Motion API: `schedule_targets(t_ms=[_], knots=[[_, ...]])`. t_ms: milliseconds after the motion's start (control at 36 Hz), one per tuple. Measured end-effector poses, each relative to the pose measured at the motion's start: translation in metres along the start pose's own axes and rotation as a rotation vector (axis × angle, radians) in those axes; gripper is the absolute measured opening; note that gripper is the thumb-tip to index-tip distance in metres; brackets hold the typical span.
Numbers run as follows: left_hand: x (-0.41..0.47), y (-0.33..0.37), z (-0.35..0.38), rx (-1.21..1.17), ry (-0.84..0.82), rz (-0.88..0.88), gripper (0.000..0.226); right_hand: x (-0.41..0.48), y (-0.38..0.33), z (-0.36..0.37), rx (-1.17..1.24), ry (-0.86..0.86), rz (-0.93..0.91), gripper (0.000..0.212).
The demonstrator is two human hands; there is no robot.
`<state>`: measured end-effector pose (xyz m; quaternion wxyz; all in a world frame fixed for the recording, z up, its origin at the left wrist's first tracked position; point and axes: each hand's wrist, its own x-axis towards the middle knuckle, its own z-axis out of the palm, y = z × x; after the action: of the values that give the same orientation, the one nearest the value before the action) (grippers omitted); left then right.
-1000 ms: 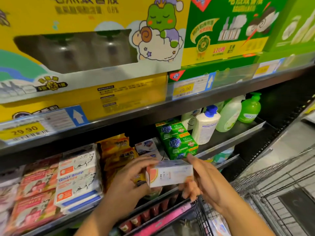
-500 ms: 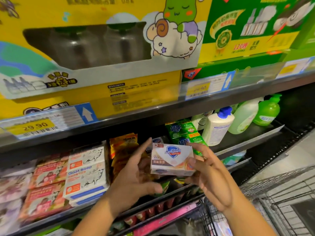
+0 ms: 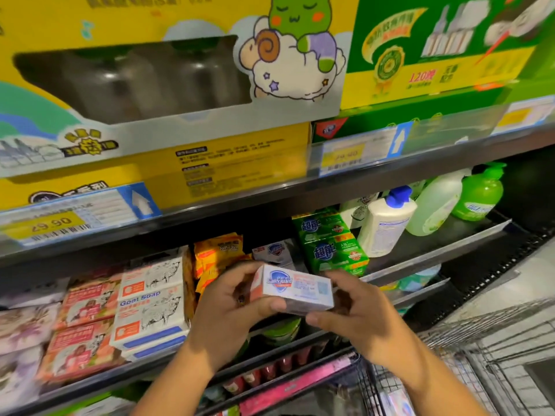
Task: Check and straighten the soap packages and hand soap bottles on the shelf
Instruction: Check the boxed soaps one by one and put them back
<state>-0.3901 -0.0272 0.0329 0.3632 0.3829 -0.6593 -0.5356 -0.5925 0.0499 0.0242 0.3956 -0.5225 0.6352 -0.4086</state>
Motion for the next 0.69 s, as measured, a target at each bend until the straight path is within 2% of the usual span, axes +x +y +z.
schedule_targets(t_ms=[56, 111, 194, 250, 333, 417, 500, 556, 611, 694], knots=[[0.0, 0.007, 0.004, 0.032, -0.013, 0.034, 0.049, 0.002, 0.006, 0.006, -0.094, 0.046, -0.014, 0.045], [0.001, 0.018, 0.01, 0.073, -0.027, 0.069, 0.04, 0.002, 0.012, 0.015, 0.01, 0.0, 0.026, 0.047], [0.004, 0.024, 0.015, 0.297, -0.074, 0.145, 0.044, -0.001, 0.02, 0.031, 0.154, -0.105, 0.06, 0.043], [0.005, 0.025, 0.016, 0.4, -0.092, 0.165, 0.046, -0.002, 0.024, 0.033, 0.186, -0.105, 0.062, 0.041], [0.004, 0.023, 0.011, 0.287, -0.084, 0.081, 0.044, -0.004, 0.026, 0.014, 0.19, -0.052, 0.079, 0.04], [0.001, 0.015, 0.004, 0.286, -0.059, 0.02, 0.042, -0.007, 0.018, -0.014, 0.206, 0.007, -0.032, 0.039], [-0.002, 0.001, 0.004, 0.36, -0.091, -0.028, 0.043, -0.008, 0.01, -0.028, 0.271, 0.047, -0.132, 0.052], [-0.003, -0.009, 0.01, 0.373, -0.128, -0.053, 0.04, -0.009, 0.004, -0.026, 0.269, 0.054, -0.2, 0.051], [-0.004, -0.02, 0.018, 0.373, -0.166, -0.077, 0.043, -0.011, -0.001, -0.017, 0.191, 0.052, -0.266, 0.046], [-0.007, -0.033, 0.028, 0.3, -0.141, -0.059, 0.046, -0.013, -0.004, -0.005, -0.016, 0.006, -0.359, 0.042]])
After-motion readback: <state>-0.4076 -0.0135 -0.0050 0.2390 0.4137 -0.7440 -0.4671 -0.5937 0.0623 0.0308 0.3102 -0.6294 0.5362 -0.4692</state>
